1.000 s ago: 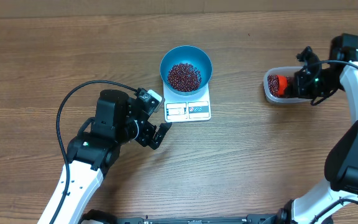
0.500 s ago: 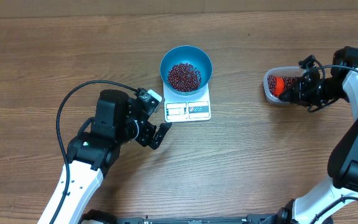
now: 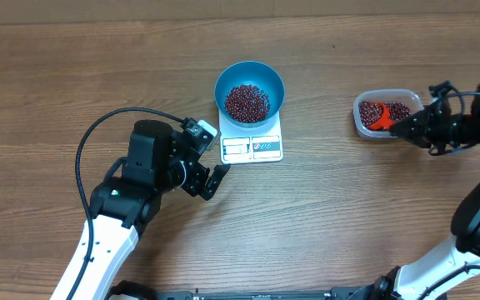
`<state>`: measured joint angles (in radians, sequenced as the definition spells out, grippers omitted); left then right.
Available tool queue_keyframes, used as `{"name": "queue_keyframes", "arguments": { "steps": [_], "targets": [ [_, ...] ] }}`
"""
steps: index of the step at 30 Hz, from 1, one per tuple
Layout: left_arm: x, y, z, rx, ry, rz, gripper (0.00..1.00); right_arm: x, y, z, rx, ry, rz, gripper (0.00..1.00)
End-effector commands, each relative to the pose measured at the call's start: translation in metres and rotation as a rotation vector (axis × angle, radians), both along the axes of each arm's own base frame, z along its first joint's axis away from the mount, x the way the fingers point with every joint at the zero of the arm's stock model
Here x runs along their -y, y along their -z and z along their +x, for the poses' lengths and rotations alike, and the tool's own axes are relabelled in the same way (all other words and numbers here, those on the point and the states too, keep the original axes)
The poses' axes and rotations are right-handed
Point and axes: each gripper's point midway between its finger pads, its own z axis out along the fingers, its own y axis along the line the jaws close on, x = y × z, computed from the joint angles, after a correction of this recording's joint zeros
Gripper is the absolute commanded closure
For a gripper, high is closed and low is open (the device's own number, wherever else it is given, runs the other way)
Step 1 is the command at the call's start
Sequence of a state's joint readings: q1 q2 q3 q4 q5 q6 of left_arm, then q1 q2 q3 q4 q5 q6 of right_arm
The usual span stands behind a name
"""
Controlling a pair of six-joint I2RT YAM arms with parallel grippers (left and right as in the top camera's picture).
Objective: Scoop item into bowl and weigh 150g on scale
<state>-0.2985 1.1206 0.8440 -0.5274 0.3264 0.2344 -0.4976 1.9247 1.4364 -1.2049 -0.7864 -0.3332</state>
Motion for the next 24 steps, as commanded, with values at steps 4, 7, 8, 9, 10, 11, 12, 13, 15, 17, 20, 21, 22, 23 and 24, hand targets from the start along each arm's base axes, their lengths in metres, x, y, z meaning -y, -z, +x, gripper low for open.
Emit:
{"name": "queue_keyframes", "arguments": {
  "steps": [4,7,8,9,10,11,12,13,15,17,20,21,22,23,24],
  "targets": [
    [-0.001,0.003,0.0,-0.016,-0.01,-0.01,0.0,0.007,-0.003,-0.004,0.015,0.061,0.1,0.96],
    [-0.001,0.003,0.0,-0.016,-0.01,-0.01,0.0,0.011,-0.006,-0.003,0.035,0.081,0.124,0.96],
    [-0.001,0.003,0.0,-0.016,-0.01,-0.01,0.0,0.012,-0.006,-0.003,0.037,0.085,0.127,0.96],
    [-0.001,0.003,0.0,-0.016,-0.01,-0.01,0.0,0.013,-0.007,-0.003,0.039,0.09,0.132,0.96],
    [-0.001,0.003,0.0,-0.017,-0.01,-0.009,0.0,0.013,-0.008,-0.003,0.041,0.092,0.135,0.96],
    [-0.001,0.003,0.0,-0.016,-0.01,-0.01,0.0,0.014,-0.009,-0.003,0.045,0.096,0.141,0.96],
    [-0.001,0.003,0.0,-0.016,-0.01,-0.01,0.01,0.014,-0.01,-0.002,0.05,0.098,0.149,0.96],
    [-0.001,0.003,0.0,-0.016,-0.01,-0.01,0.0,0.014,-0.012,-0.002,0.056,0.102,0.158,0.96],
    [-0.001,0.003,0.0,-0.016,-0.01,-0.01,0.0,0.014,-0.015,-0.001,0.071,0.106,0.175,0.96],
    [-0.001,0.003,0.0,-0.016,-0.01,-0.01,0.0,0.016,-0.016,0.0,0.076,0.114,0.184,0.96],
    [-0.001,0.003,0.0,-0.016,-0.01,-0.01,0.0,0.02,-0.018,-0.001,0.083,0.127,0.193,0.96],
    [-0.001,0.003,0.0,-0.016,-0.01,-0.01,0.01,0.021,-0.019,-0.001,0.086,0.132,0.199,0.96],
    [-0.001,0.003,0.0,-0.017,-0.01,-0.009,0.01,0.022,-0.02,0.0,0.093,0.138,0.209,0.96],
    [-0.001,0.003,0.0,-0.016,-0.01,-0.01,0.0,0.022,-0.022,0.0,0.1,0.142,0.218,0.96],
    [-0.001,0.003,0.0,-0.016,-0.01,-0.01,0.0,0.024,-0.023,0.0,0.104,0.148,0.224,0.96]
  ]
}}
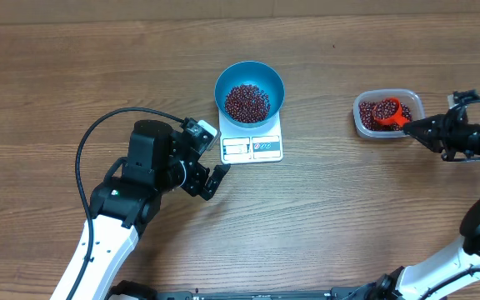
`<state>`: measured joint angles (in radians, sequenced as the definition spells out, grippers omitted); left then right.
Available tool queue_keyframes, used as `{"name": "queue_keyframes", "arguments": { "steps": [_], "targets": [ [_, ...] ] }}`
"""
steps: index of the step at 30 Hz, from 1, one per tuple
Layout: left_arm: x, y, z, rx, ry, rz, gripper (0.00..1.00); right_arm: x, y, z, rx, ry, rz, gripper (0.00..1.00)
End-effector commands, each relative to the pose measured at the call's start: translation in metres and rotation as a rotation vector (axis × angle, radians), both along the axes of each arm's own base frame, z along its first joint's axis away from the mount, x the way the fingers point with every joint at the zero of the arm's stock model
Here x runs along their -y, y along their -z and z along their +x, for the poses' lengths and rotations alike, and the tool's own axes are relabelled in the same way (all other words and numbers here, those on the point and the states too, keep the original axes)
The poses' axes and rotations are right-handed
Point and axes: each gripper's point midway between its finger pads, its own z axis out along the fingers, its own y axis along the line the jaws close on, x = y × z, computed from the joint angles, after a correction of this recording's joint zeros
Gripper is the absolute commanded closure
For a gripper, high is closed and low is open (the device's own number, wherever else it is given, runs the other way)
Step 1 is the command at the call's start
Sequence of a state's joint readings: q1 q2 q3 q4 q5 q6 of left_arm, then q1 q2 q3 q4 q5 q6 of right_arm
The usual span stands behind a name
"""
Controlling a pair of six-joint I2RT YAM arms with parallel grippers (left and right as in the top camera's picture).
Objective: Scoop item into bowl and weigh 150g on scale
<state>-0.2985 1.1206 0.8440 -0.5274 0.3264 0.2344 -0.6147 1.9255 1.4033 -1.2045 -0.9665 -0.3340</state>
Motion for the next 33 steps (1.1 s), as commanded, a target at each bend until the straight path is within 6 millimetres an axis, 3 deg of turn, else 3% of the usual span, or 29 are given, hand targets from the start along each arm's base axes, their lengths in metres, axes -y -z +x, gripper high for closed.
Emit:
{"name": "queue_keyframes", "arguments": {
  "steps": [1,14,25,33],
  "targets": [
    [-0.001,0.003,0.0,-0.016,-0.01,-0.01,0.0,0.003,-0.008,0.002,0.042,0.024,0.058,0.96],
    [-0.001,0.003,0.0,-0.017,-0.01,-0.009,0.0,-0.014,-0.045,-0.005,0.247,-0.038,0.186,0.96],
    [-0.001,0.003,0.0,-0.016,-0.01,-0.01,0.01,-0.022,-0.053,-0.006,0.273,-0.048,0.222,0.96],
    [-0.001,0.003,0.0,-0.016,-0.01,-0.01,0.0,-0.052,-0.066,-0.007,0.332,-0.131,0.259,0.96]
  ]
}}
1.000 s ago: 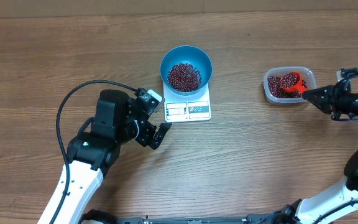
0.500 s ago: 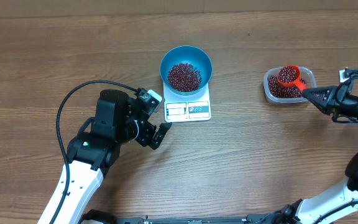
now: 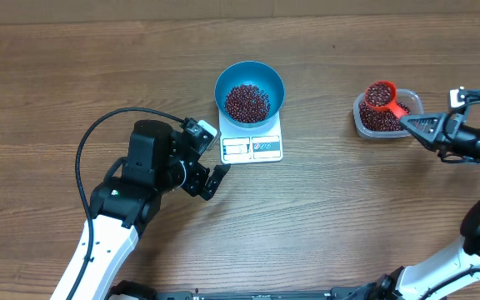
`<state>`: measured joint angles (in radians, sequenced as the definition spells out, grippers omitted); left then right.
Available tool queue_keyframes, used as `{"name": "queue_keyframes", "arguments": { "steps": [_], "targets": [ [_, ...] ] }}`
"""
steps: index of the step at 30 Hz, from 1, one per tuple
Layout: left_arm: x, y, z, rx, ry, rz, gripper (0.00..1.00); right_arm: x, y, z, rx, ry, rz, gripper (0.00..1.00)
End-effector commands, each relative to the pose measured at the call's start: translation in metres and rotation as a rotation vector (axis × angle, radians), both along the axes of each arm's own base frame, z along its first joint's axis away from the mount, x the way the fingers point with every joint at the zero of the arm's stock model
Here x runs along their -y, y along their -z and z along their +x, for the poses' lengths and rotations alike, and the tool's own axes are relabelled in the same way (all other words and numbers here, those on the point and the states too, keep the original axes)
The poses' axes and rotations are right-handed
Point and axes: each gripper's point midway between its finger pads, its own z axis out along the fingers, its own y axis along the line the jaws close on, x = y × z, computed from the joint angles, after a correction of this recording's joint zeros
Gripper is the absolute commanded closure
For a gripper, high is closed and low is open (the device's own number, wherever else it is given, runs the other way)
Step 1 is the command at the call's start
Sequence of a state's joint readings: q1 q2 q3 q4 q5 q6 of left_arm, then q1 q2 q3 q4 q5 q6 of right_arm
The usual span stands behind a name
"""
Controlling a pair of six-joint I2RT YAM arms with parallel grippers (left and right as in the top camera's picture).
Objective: Scoop item into bowl and weigh 150g on scale
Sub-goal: 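Carry the filled scoop left over the teal bowl with the right gripper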
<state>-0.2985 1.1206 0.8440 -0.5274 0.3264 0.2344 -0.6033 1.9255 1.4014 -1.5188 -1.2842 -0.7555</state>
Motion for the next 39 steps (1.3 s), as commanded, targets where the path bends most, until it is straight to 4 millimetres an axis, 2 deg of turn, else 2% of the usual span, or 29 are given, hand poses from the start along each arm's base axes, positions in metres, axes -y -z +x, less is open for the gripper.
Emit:
{"name": "queue_keyframes", "arguments": {
  "steps": [1,15,19,24,27,30,33,39],
  "targets": [
    [-0.001,0.003,0.0,-0.016,-0.01,-0.01,0.01,-0.017,-0.008,0.006,0.079,-0.039,0.021,0.96],
    [-0.001,0.003,0.0,-0.016,-0.01,-0.01,0.01,-0.117,-0.029,0.011,0.167,-0.267,0.133,0.96],
    [-0.001,0.003,0.0,-0.016,-0.01,-0.01,0.01,-0.146,-0.031,0.009,0.205,-0.342,0.148,0.96],
    [-0.001,0.003,0.0,-0.017,-0.01,-0.009,0.01,-0.173,-0.03,0.013,0.186,-0.413,0.163,0.96],
    [-0.001,0.003,0.0,-0.017,-0.01,-0.009,0.01,-0.185,-0.026,0.021,0.151,-0.441,0.153,0.96],
    [-0.001,0.003,0.0,-0.016,-0.01,-0.01,0.0,-0.196,-0.013,0.033,0.078,-0.446,0.086,0.96],
    [-0.001,0.003,0.0,-0.017,-0.01,-0.009,0.0,-0.208,0.002,0.048,0.011,-0.417,-0.005,0.96],
    [-0.001,0.003,0.0,-0.017,-0.01,-0.009,0.0,-0.225,0.017,0.071,-0.033,-0.34,-0.127,0.96]
  ]
}}
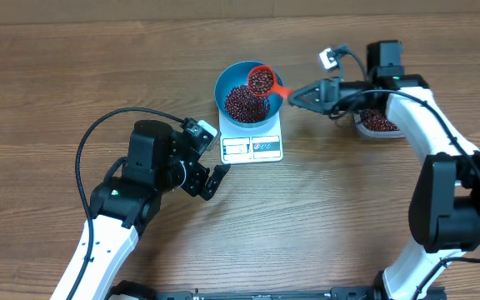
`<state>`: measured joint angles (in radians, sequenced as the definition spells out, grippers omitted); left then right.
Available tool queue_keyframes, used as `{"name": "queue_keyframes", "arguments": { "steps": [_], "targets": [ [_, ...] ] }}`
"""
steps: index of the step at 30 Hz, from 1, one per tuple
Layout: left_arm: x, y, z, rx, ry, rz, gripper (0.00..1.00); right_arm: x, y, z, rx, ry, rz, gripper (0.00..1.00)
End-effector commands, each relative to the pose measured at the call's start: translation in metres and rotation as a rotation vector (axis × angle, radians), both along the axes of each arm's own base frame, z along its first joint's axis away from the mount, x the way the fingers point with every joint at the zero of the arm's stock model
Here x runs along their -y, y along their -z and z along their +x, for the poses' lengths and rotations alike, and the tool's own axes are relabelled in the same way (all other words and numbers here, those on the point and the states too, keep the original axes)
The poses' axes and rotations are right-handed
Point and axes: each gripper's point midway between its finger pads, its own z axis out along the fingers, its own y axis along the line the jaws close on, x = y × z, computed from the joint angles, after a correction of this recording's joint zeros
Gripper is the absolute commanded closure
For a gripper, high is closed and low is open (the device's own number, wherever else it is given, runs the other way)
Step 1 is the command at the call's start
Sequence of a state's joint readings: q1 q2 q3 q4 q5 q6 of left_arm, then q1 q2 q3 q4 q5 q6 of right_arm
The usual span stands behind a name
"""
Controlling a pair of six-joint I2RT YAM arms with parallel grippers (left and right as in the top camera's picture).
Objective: Scoop item into bowl and weigh 150g on scale
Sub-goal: 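Carry the filled scoop left over the teal bowl with the right gripper, then tilt the scoop with the right gripper to pour beans into the bowl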
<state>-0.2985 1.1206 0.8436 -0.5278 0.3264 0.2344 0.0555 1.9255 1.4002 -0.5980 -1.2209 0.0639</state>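
Observation:
A blue bowl [249, 98] holding red beans stands on a small white scale [252, 147] at the table's middle back. Over the bowl's right rim hangs a red scoop [262, 80] full of beans, its handle held by my right gripper [292, 96], which is shut on it. The clear tub of beans [382, 122] sits at the right, partly hidden by my right arm. My left gripper [213, 175] rests low on the table just left of the scale, its jaws parted and nothing in them.
A black cable [98, 133] loops from the left arm over the table at the left. The right arm [423, 108] stretches from the right side across the tub toward the bowl.
My right gripper has moved left with the filled scoop, from above the tub to over the bowl's right rim. The left arm has not moved.
The scoop was first down in the tub among the beans. It then sat filled in the tub, then was lifted at the tub's upper edge. Now it hangs full over the blue bowl. The left arm stayed still throughout.

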Motion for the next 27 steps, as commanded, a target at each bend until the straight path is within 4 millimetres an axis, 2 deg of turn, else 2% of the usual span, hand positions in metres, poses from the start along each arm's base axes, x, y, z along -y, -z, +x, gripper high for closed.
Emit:
{"name": "queue_keyframes", "arguments": {
  "steps": [1,7,16,27],
  "targets": [
    [-0.001,0.003,0.0,-0.016,-0.01,-0.01,0.0,-0.006,0.015,0.012,-0.131,0.101,-0.092,0.96],
    [-0.001,0.003,0.0,-0.016,-0.01,-0.01,0.01,-0.014,0.036,0.015,-0.135,0.163,-0.293,0.96],
    [-0.001,0.003,0.0,-0.016,-0.01,-0.01,0.0,-0.027,0.024,0.02,-0.008,0.184,-0.493,0.96],
    [-0.001,0.003,0.0,-0.016,-0.01,-0.01,0.0,-0.033,0.016,0.025,0.176,0.259,-0.869,0.96]
  ]
}}
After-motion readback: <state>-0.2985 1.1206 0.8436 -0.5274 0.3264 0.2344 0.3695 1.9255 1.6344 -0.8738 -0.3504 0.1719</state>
